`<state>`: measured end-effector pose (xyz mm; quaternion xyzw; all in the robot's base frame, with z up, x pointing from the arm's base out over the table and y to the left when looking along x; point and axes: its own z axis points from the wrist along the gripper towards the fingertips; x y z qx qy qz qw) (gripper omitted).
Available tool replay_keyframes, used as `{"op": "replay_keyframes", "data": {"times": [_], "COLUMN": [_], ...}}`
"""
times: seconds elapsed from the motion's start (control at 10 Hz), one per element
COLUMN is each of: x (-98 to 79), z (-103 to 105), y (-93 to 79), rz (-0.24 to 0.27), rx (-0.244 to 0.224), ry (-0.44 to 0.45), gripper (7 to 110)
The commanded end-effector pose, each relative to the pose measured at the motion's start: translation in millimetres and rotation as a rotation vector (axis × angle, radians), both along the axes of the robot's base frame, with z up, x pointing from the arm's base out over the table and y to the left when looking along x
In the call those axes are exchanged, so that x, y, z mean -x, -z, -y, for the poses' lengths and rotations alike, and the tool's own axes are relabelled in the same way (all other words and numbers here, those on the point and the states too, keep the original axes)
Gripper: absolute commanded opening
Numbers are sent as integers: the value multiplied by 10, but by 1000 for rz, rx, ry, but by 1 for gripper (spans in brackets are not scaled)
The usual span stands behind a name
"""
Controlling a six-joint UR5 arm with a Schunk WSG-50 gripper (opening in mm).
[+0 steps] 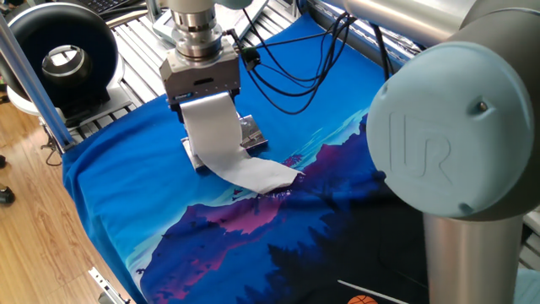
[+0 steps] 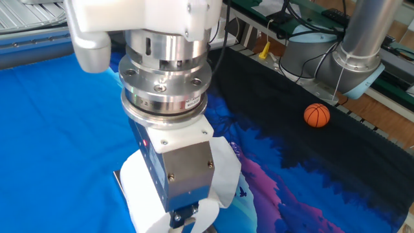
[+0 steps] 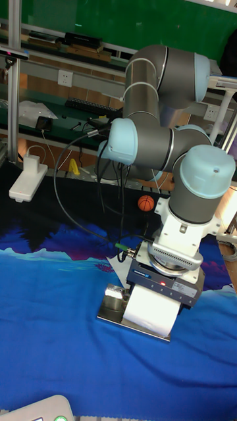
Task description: Put the toilet paper on its holder
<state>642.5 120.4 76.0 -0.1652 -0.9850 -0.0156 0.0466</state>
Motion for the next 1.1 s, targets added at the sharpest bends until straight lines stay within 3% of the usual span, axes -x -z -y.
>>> {"op": "replay_keyframes", "data": {"times": [0.0, 0.3, 0.4, 0.5, 0.6, 0.7, 0.8, 0.9, 1.0], "x": [28, 43, 37, 40, 48, 59, 61, 51, 56], "z": [-43, -204, -188, -174, -163, -159, -146, -164, -182], "y": [-31, -64, -66, -76, -85, -91, -93, -100, -109], "rz": [-13, -8, -6, -9, -14, -20, -25, -24, -26], "rx": [-35, -112, -110, -110, -111, -113, -109, -119, -128], "ry": [-31, -110, -122, -124, -124, -123, -117, -120, -124], "gripper": [7, 7, 22, 22, 44, 44, 66, 66, 88]}}
